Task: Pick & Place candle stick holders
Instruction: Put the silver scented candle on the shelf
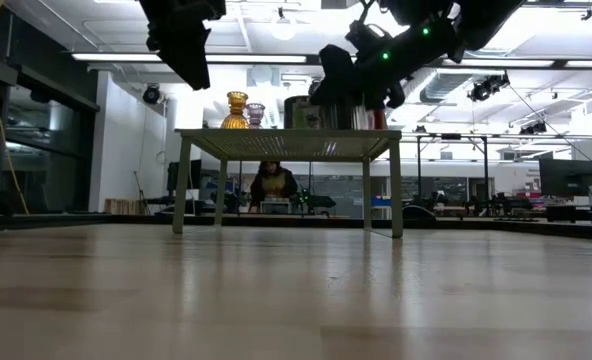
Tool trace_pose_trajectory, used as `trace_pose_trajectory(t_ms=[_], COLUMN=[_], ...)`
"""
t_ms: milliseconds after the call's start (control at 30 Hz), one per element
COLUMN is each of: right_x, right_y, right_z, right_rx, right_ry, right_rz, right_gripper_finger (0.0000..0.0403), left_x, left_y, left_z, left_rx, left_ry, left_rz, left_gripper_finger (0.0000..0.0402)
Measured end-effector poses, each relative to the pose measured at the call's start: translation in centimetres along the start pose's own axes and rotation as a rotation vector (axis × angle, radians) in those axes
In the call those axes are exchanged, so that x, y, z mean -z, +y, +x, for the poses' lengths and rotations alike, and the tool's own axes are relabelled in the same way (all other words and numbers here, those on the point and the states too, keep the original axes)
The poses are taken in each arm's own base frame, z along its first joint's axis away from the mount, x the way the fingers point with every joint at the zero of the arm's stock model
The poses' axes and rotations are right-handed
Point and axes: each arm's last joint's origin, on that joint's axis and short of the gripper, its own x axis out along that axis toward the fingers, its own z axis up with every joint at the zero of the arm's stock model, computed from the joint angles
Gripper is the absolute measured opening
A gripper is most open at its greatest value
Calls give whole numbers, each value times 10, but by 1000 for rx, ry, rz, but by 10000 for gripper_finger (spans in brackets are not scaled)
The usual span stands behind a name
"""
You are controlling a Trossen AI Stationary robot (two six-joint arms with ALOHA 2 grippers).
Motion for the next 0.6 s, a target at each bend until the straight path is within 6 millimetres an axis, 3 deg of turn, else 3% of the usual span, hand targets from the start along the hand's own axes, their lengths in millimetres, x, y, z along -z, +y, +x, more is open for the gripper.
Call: trace_pose_trajectory(t_ms=[600], right_x=[3], right_y=[-2], right_z=[3], right_rx=[33], right_ry=[13], right_rz=[15], right_gripper_finger=[351], left_x=[1], left_y=[-3], left_z=[0], left_rx=[109], left_ry=[36], left_rz=[0], left_gripper_finger=[205])
